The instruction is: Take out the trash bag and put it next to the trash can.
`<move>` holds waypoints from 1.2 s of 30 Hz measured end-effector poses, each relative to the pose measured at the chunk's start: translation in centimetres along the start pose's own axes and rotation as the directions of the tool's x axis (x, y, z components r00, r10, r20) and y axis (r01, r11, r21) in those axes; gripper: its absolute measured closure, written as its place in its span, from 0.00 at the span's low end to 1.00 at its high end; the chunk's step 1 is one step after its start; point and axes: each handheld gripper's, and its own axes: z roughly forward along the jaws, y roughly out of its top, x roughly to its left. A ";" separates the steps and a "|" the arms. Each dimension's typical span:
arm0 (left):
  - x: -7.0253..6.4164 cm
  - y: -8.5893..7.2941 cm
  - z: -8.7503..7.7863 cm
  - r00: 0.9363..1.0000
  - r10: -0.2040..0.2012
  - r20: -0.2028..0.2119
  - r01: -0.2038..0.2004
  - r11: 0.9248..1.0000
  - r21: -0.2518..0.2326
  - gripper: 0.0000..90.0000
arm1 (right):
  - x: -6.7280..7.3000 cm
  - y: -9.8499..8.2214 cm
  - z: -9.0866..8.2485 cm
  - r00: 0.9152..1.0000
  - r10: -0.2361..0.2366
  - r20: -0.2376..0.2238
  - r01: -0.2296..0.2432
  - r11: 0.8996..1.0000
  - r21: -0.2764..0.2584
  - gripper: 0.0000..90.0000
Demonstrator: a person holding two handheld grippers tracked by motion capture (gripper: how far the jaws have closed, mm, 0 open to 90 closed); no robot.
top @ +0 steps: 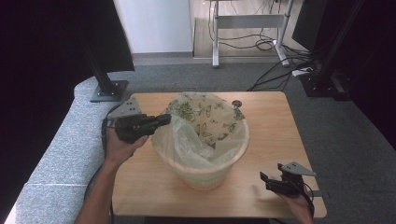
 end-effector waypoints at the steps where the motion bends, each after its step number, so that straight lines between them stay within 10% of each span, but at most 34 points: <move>1: 0.1 -0.3 -0.1 1.000 -0.009 0.007 0.009 1.000 -0.007 0.76 | 0.0 0.0 0.0 1.000 0.001 -0.002 -0.001 1.000 -0.001 0.18; 6: 0.4 -1.3 -1.6 1.000 -0.010 0.014 0.011 1.000 -0.027 0.45 | 0.0 -0.1 -0.1 1.000 0.000 -0.001 0.000 1.000 0.000 0.18; 12: 0.5 -2.2 -2.1 1.000 -0.014 0.009 0.014 1.000 0.027 0.39 | 0.0 0.0 -0.2 1.000 0.006 -0.001 -0.006 1.000 -0.006 0.18; 23: 1.3 -3.0 -0.8 0.999 -0.052 0.017 0.051 0.997 0.054 1.00 | 0.0 0.2 -0.2 1.000 0.001 -0.002 -0.001 1.000 -0.013 0.18; 36: 0.2 0.7 0.2 0.999 -0.006 0.044 0.004 0.999 0.043 1.00 | -0.2 4.0 -1.9 0.998 -0.040 -0.053 0.035 0.996 -0.085 0.19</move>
